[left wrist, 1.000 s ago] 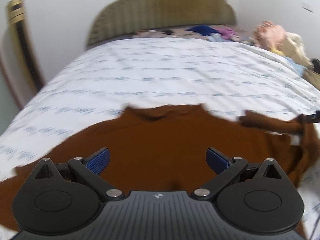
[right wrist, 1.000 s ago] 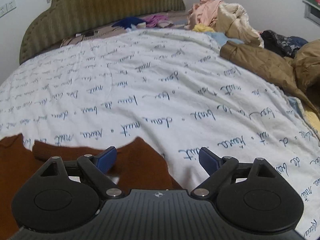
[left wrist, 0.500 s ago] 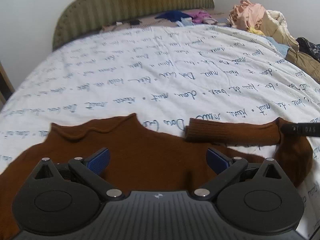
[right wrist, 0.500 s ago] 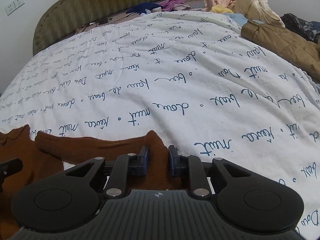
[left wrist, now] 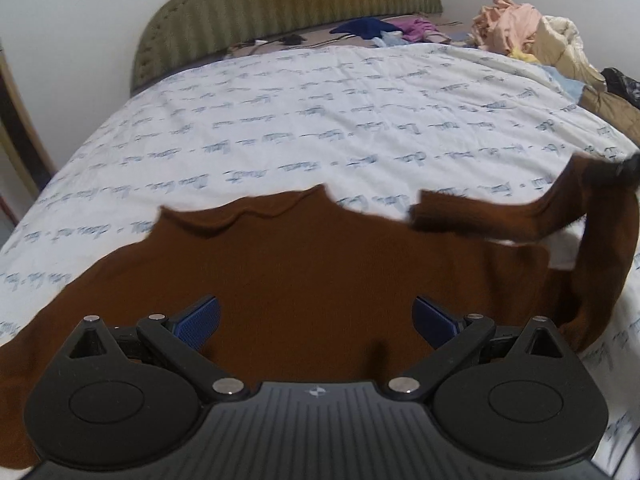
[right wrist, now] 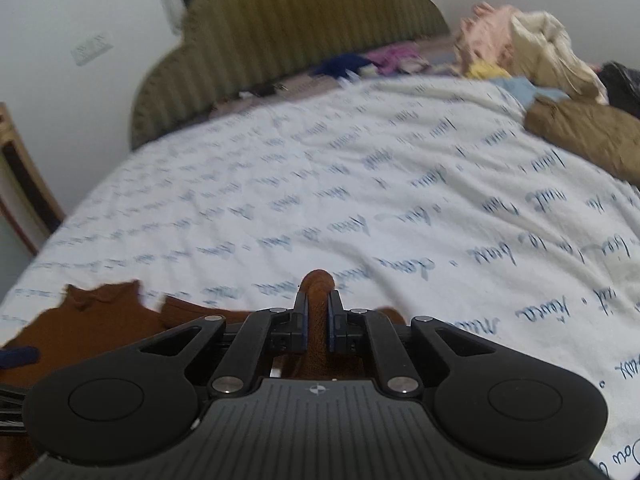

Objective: Fold small clothes
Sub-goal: 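Lift the sleeve with the right gripper, lay it across the body, open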

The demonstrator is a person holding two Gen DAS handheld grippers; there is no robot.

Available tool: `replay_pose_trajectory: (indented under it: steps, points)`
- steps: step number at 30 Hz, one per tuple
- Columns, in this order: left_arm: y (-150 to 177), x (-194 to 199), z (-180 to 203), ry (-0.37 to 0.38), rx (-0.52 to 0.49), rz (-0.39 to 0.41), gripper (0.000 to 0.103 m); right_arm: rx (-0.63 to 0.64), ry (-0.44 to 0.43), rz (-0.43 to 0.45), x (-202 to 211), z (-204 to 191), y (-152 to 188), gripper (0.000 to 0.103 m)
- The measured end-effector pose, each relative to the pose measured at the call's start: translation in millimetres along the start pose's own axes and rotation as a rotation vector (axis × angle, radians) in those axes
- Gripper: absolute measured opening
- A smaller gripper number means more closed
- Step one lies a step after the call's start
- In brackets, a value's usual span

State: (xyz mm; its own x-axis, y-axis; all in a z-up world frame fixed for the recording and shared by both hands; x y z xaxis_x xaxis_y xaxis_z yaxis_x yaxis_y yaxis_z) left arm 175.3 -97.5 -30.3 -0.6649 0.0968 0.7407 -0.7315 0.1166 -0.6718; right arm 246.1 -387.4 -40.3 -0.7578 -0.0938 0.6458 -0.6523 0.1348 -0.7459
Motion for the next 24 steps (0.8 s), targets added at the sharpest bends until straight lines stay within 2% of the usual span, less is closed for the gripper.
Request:
replay_pose_trajectory:
  steps: [6,13,16,18,20,21,23,24]
  points:
    - [19.8,35.9,-54.5,-0.031,0.078,0.033,0.103,0.062,-0.178,0.108,41.9,-51.5,-6.1,0.013]
    - [53.4,76.2,-125.6,-0.129,0.179,0.081,0.103,0.264,-0.472,0.232,94.9,-153.7,19.3,0.013]
    - [64.9,91.6,-149.6,-0.172,0.218,0.111,0.103,0.386,-0.567,0.227,104.0,-195.1,38.4,0.013]
    - [73.3,96.5,-163.6,-0.194,0.244,0.115,0.103,0.482,-0.607,0.155,98.4,-217.8,57.1,0.013]
    - [81.4,97.6,-173.7,-0.198,0.262,0.11,0.103,0.599,-0.532,0.072,86.2,-235.3,79.1,0.014]
    - [85.5,96.5,-178.2,-0.195,0.274,0.101,0.103,0.668,-0.456,0.031,77.9,-241.0,90.1,0.014]
    - [92.5,93.9,-184.4,-0.178,0.291,0.092,0.103,0.764,-0.308,-0.008,66.8,-243.5,106.0,0.03]
    - [97.0,93.9,-186.6,-0.172,0.295,0.089,0.103,0.773,-0.278,-0.025,66.4,-241.5,108.2,0.032]
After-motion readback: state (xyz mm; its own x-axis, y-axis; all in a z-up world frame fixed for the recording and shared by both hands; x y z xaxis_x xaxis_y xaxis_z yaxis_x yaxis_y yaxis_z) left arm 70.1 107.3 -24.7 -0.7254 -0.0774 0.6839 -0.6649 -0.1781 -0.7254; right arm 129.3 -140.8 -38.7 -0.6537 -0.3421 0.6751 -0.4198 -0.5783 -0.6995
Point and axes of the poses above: each gripper's, at about its wrist camera, not at the fingertips, and x roughly against the way its jaws point, z to its right, y to its underside, the point moved 4 cm from there along -x, roughly the way its jaws point, and after that the axes turned 8 degrees about y, right-handed, at the moved point
